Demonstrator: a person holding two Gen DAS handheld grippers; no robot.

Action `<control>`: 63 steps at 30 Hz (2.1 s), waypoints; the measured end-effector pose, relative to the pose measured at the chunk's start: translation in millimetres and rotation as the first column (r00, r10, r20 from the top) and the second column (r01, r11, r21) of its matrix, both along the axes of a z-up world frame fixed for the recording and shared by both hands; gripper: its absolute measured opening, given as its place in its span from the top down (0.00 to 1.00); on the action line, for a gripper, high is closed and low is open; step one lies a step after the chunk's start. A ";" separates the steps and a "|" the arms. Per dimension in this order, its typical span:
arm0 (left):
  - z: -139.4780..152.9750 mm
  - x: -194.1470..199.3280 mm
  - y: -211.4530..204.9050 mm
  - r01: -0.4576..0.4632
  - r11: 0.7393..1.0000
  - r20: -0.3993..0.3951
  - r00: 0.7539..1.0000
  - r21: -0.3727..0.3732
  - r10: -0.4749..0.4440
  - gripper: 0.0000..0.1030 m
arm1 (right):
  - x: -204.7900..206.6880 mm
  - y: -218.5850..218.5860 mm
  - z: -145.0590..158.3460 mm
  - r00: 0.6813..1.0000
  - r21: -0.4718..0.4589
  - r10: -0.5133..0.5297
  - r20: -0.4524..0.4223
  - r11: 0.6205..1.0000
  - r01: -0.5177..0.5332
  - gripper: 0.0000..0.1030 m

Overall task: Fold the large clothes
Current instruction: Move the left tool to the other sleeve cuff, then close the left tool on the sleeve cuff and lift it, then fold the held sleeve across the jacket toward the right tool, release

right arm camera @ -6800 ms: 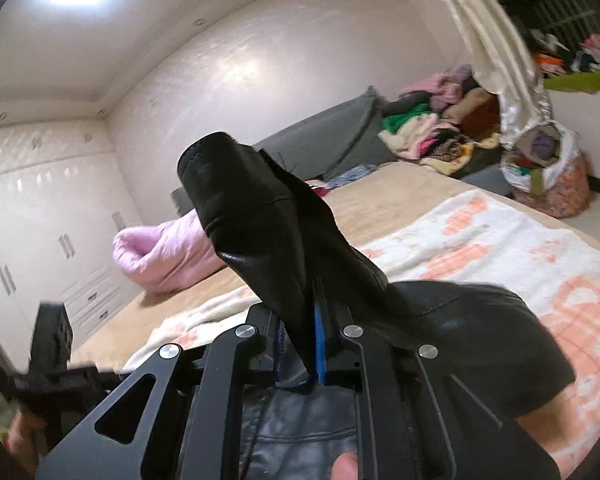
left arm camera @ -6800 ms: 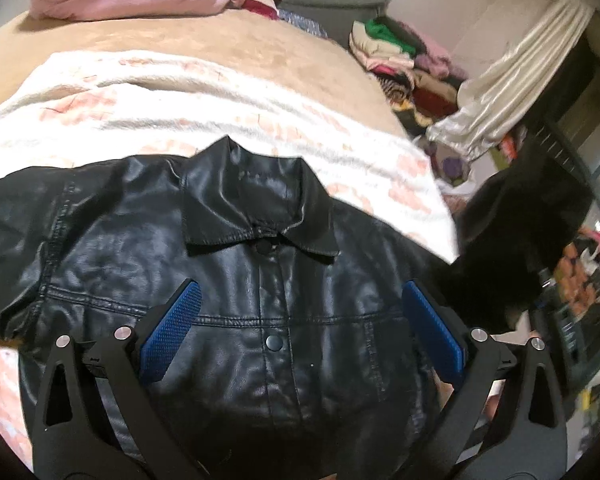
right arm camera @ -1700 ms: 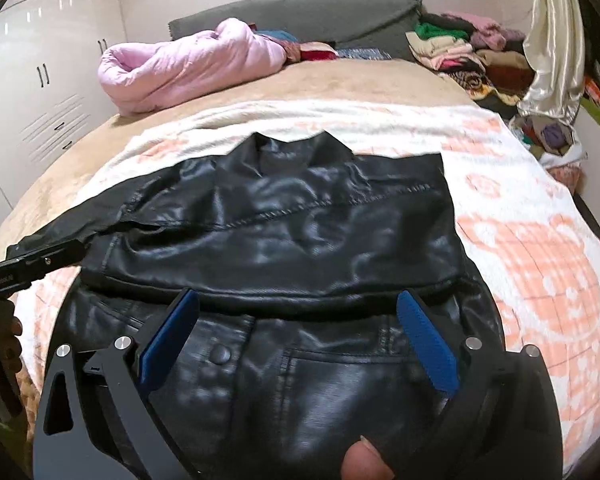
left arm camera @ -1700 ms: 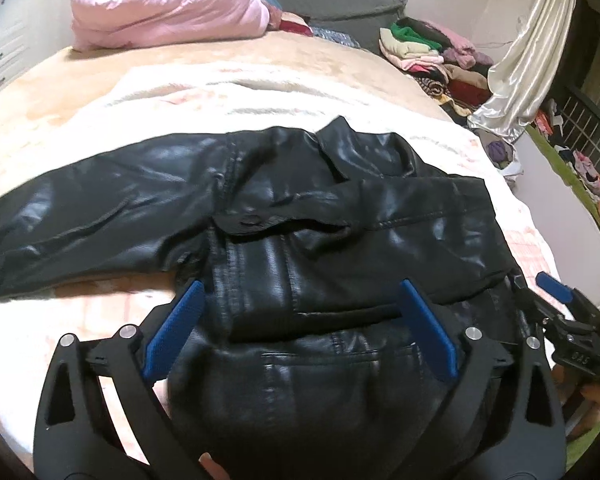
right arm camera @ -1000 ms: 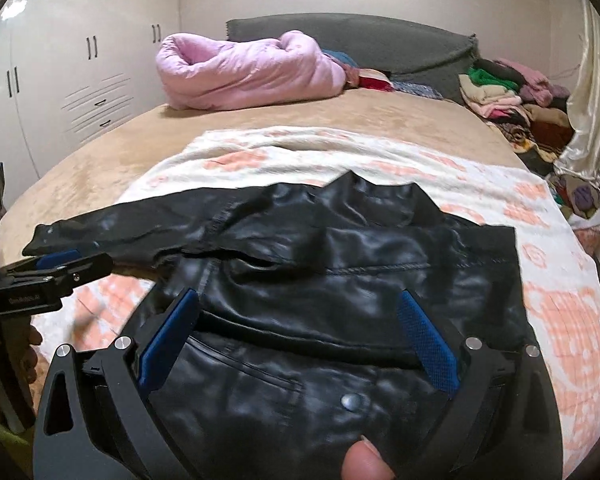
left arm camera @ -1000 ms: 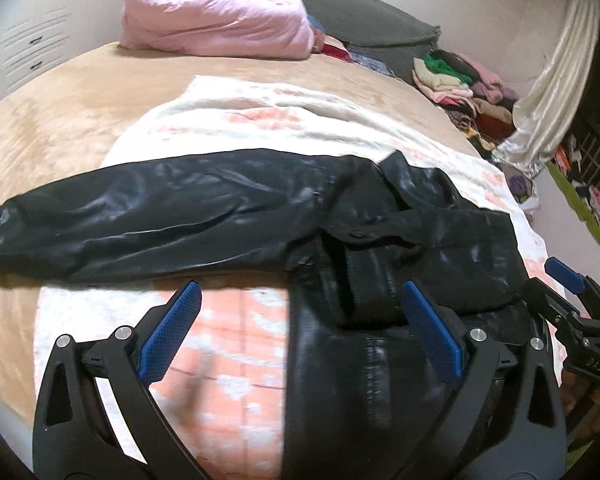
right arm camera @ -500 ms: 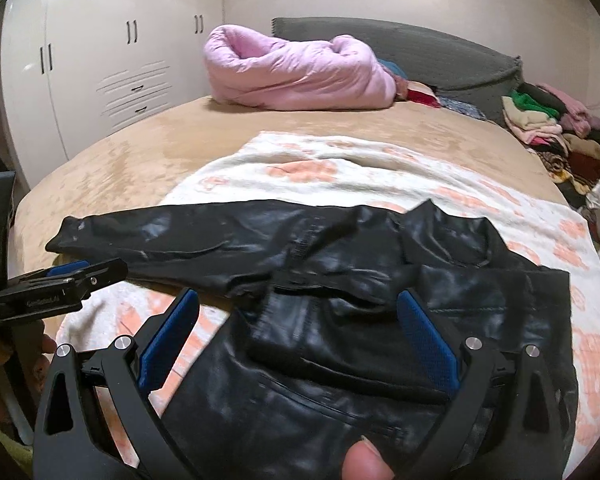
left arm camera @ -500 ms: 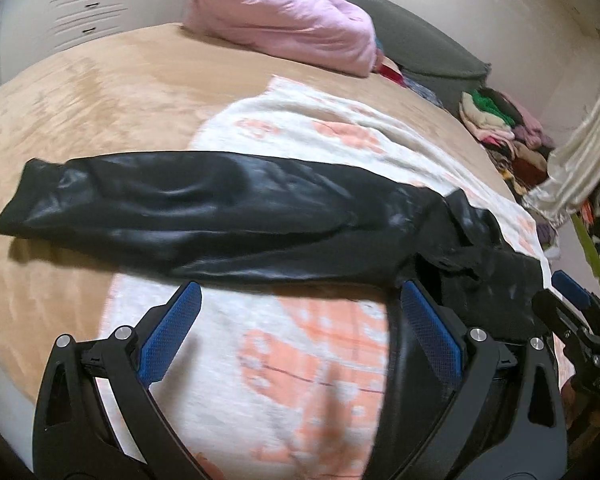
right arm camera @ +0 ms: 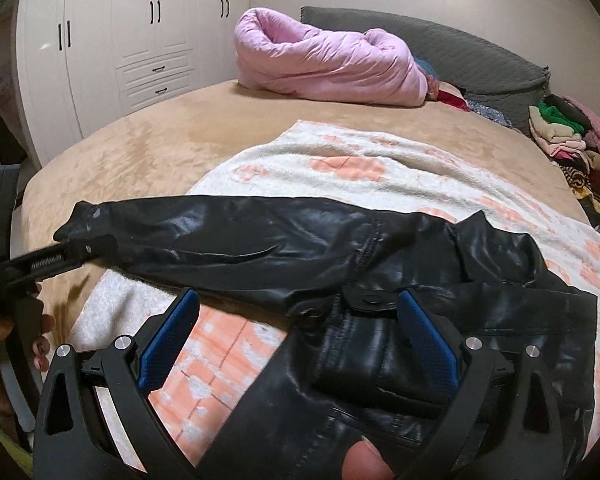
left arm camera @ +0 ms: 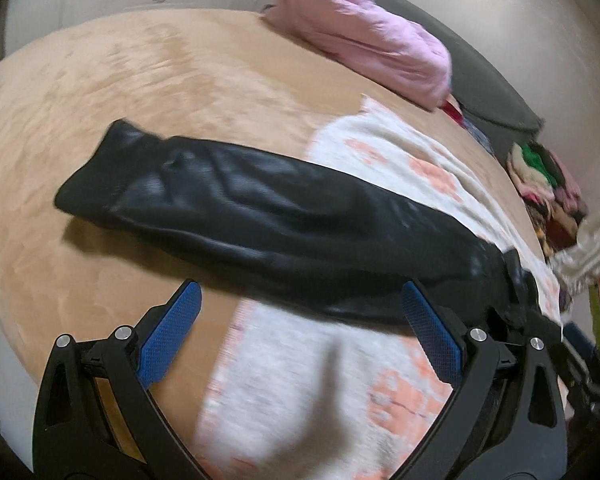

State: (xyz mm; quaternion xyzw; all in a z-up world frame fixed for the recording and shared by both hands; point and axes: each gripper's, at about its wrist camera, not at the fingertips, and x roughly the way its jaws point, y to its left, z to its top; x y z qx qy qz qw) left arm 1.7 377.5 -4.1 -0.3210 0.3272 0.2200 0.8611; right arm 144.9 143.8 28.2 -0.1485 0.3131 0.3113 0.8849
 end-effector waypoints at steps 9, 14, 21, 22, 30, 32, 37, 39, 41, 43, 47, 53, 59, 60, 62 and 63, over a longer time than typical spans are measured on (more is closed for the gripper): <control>-19.4 -10.9 47.9 -0.145 0.984 0.017 0.989 -0.107 0.148 0.09 | 0.3 8.0 -3.5 1.000 -0.003 0.005 -0.016 1.000 -0.005 0.04; -20.7 -9.6 66.1 -0.186 0.975 0.037 0.981 -0.123 0.191 0.25 | 5.8 -5.1 -1.7 0.999 0.023 -0.030 -0.029 0.999 0.030 0.04; 2.2 -11.2 73.3 -0.177 0.978 0.095 0.978 -0.106 0.187 0.97 | 4.8 -25.5 6.6 0.999 0.054 -0.050 -0.019 0.997 0.051 0.04; 11.9 -10.2 68.8 -0.167 0.982 0.111 0.978 -0.086 0.176 0.98 | 5.7 -29.4 7.9 0.998 0.059 -0.054 -0.017 0.997 0.055 0.04; 85.1 0.5 33.8 -0.093 0.995 0.229 0.970 0.024 0.085 1.00 | 12.7 -66.1 17.7 0.995 0.104 -0.101 -0.019 0.989 0.102 0.04; 108.7 7.1 16.2 -0.062 0.996 0.264 0.964 0.065 0.043 1.00 | 14.8 -77.9 18.7 0.993 0.114 -0.118 -0.021 0.986 0.119 0.04; 149.3 31.1 -25.8 0.022 0.991 0.316 0.947 0.133 -0.063 1.00 | 23.6 -120.1 20.4 0.983 0.168 -0.175 -0.058 0.969 0.182 0.04; 164.0 42.8 -46.4 0.057 0.985 0.327 0.939 0.162 -0.108 1.00 | 25.5 -137.6 23.0 0.979 0.184 -0.195 -0.059 0.962 0.203 0.04; 175.1 52.6 -66.5 0.095 0.979 0.336 0.929 0.181 -0.152 1.00 | 26.3 -151.4 25.3 0.976 0.196 -0.210 -0.058 0.956 0.218 0.04; 184.7 65.3 -90.6 0.137 0.968 0.337 0.919 0.211 -0.203 1.00 | 27.9 -168.9 28.2 0.971 0.209 -0.230 -0.056 0.949 0.237 0.04; 195.0 90.9 -130.8 0.205 0.949 0.334 0.901 0.240 -0.278 1.00 | 30.6 -207.5 33.4 0.960 0.246 -0.275 -0.056 0.928 0.281 0.04; 193.2 125.5 -189.4 0.308 0.911 0.293 0.876 0.273 -0.384 1.00 | 31.2 -259.1 31.7 0.935 0.299 -0.345 -0.079 0.887 0.353 0.04; 175.1 148.6 -236.7 0.392 0.877 0.249 0.852 0.276 -0.460 1.00 | 27.8 -302.5 26.2 0.910 0.332 -0.401 -0.109 0.848 0.414 0.04; 172.2 151.5 -241.2 0.402 0.873 0.245 0.849 0.274 -0.468 1.00 | 26.3 -309.5 25.0 0.905 0.336 -0.410 -0.113 0.841 0.424 0.04; 166.1 157.5 -257.4 0.430 0.860 0.229 0.839 0.276 -0.493 1.00 | 23.9 -322.0 23.0 0.895 0.338 -0.430 -0.117 0.830 0.443 0.04; 162.2 160.1 -263.9 0.442 0.853 0.220 0.835 0.276 -0.504 1.00 | 23.1 -327.6 22.2 0.891 0.340 -0.437 -0.120 0.826 0.450 0.04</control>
